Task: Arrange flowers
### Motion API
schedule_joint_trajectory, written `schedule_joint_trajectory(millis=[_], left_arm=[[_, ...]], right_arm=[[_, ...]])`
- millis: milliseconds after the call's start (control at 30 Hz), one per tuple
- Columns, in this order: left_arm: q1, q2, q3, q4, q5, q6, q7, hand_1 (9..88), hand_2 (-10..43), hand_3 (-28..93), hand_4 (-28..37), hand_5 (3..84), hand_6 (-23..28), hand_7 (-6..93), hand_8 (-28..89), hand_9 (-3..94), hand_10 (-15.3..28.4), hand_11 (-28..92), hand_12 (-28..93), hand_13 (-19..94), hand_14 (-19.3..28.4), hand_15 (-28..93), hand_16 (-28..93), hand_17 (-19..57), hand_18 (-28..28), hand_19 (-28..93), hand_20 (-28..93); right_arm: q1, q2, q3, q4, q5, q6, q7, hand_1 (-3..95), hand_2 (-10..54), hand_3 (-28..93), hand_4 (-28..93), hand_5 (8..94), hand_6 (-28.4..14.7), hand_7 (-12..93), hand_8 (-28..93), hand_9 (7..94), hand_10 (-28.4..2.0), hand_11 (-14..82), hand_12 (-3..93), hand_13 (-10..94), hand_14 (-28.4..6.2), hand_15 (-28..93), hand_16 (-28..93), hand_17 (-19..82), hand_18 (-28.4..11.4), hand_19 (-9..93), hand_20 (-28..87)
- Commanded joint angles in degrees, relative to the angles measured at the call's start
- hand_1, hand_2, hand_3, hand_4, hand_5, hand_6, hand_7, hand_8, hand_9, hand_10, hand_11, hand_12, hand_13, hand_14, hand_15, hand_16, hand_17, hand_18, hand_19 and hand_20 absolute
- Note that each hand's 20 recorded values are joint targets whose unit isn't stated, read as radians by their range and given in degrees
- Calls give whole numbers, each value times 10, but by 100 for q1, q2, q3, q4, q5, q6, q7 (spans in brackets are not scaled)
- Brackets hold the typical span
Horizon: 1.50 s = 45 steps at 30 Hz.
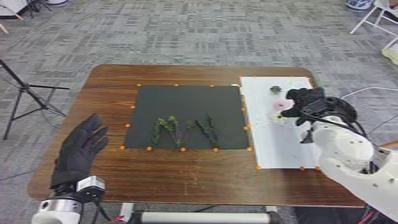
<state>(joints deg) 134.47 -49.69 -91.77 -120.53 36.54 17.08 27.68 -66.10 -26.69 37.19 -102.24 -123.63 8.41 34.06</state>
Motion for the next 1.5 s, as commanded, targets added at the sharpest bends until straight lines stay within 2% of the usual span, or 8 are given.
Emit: schedule_joint_trajectory(millis=[33, 600, 733, 900, 1033, 1133, 1400, 1500], left_arm=[[-119, -13, 30, -9, 39, 4, -25, 243, -31, 698, -269, 279, 23, 202, -90, 209, 104, 196, 200, 168, 127, 276, 67, -106, 194, 367, 146], [-140, 50, 32, -13, 24, -7, 30, 243, -31, 699, -269, 280, 24, 200, -90, 209, 104, 198, 199, 169, 128, 278, 66, -106, 194, 368, 146], [-130, 74, 30, -22, 14, 3, 17, 243, -31, 699, -268, 279, 23, 201, -90, 209, 103, 197, 199, 169, 128, 278, 65, -106, 194, 368, 147], [-437, 447, 80, 68, -26, -76, 35, 243, -31, 699, -268, 282, 23, 202, -91, 211, 103, 197, 199, 170, 128, 278, 65, -106, 195, 369, 146], [-1036, 959, 253, 235, -34, -333, -124, 245, -35, 700, -267, 288, 24, 199, -92, 220, 105, 197, 196, 176, 128, 276, 64, -101, 197, 369, 145], [-1705, 1334, 581, 408, -49, -537, -257, 248, -32, 697, -267, 289, 24, 198, -90, 220, 105, 196, 195, 177, 128, 275, 64, -101, 197, 369, 144], [-3587, 2109, 1654, 852, -71, -1099, -422, 248, -30, 695, -266, 290, 25, 193, -87, 221, 106, 195, 195, 177, 129, 277, 64, -101, 197, 369, 143], [-4502, 2278, 2298, 1054, -38, -1213, -397, 248, -29, 695, -264, 290, 25, 193, -86, 221, 106, 194, 195, 177, 129, 276, 64, -101, 198, 371, 142]], right_arm=[[219, -170, -283, 11, -156, -108, -50, 328, -95, 745, -283, 435, -35, 264, -115, 504, -95, 246, 214, 473, -98, 747, 256, 186, -214, 742, 539], [483, -272, -662, 402, -214, -688, -81, 335, -95, 797, -283, 521, -1, 312, -142, 591, -88, 283, 229, 519, -76, 716, 288, 197, -205, 749, 542], [508, -221, -795, 416, -356, -279, -153, 384, -95, 814, -282, 548, 17, 428, -48, 637, -81, 349, 362, 545, -70, 714, 304, 210, -199, 758, 536], [679, -164, -1031, 366, -405, 482, -233, 477, -95, 824, -278, 676, 30, 503, 53, 798, -52, 283, 547, 671, -50, 685, 396, 270, -198, 789, 537], [1092, -267, -1249, 238, -325, 670, -431, 477, -95, 837, -262, 721, 24, 478, 53, 833, -42, 277, 545, 706, -45, 690, 396, 293, -201, 805, 539], [1563, -522, -1537, 193, -250, 803, -662, 489, -95, 832, -268, 738, 21, 462, 46, 847, -39, 265, 546, 719, -44, 689, 398, 301, -203, 810, 541], [2565, -1864, -2413, 52, 129, 1069, -1354, 497, -95, 829, -278, 744, 20, 456, 38, 853, -39, 256, 552, 725, -40, 685, 402, 307, -202, 813, 542], [2627, -2463, -2562, 99, 213, 1045, -1471, 500, -95, 824, -279, 746, 20, 454, 33, 855, -39, 252, 550, 727, -37, 682, 403, 309, -201, 813, 542]])
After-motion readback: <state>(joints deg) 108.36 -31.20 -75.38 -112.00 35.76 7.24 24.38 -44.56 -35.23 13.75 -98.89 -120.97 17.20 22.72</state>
